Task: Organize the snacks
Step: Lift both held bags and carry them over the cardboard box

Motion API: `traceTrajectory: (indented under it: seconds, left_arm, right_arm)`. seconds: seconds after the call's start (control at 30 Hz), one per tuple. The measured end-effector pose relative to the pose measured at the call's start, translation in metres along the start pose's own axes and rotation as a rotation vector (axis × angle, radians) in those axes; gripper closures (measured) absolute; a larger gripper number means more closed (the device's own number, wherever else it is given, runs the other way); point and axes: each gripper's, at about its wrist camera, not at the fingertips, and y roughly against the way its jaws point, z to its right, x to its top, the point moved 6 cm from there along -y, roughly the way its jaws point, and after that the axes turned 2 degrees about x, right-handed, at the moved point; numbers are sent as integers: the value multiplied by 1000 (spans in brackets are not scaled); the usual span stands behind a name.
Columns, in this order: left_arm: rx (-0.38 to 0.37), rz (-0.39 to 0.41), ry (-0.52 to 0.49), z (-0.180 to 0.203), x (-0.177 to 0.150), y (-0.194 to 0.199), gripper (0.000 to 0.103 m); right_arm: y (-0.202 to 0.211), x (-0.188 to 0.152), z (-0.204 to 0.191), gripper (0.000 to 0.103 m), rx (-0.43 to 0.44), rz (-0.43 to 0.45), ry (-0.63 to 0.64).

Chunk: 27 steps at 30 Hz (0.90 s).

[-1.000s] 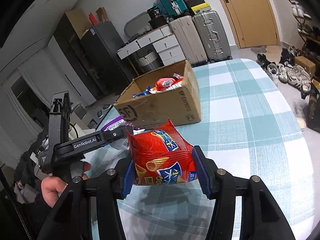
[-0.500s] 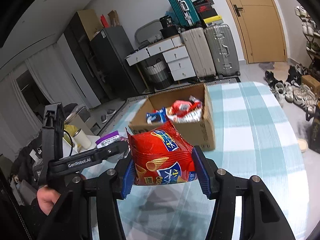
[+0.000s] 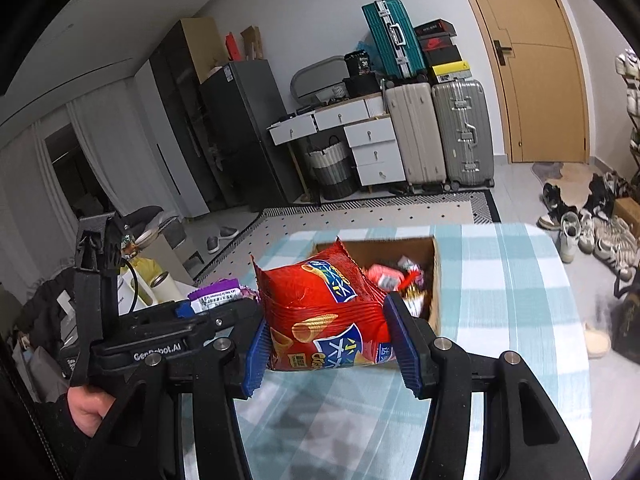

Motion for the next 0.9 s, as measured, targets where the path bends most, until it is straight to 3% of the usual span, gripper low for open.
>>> traceTrajectory:
  seconds: [0.33, 0.6, 0.9]
  left_arm:
    - [27, 4, -72, 12, 43, 3, 44]
    - [33, -8, -103, 20, 72, -16, 44]
    - [3, -85, -98, 14, 88, -91, 44]
  right_arm:
    - [-30, 41, 7, 49, -9, -16, 22]
    - [-58, 63, 18, 49, -15, -26, 24]
    - [-102, 79, 39, 49, -42, -53, 13]
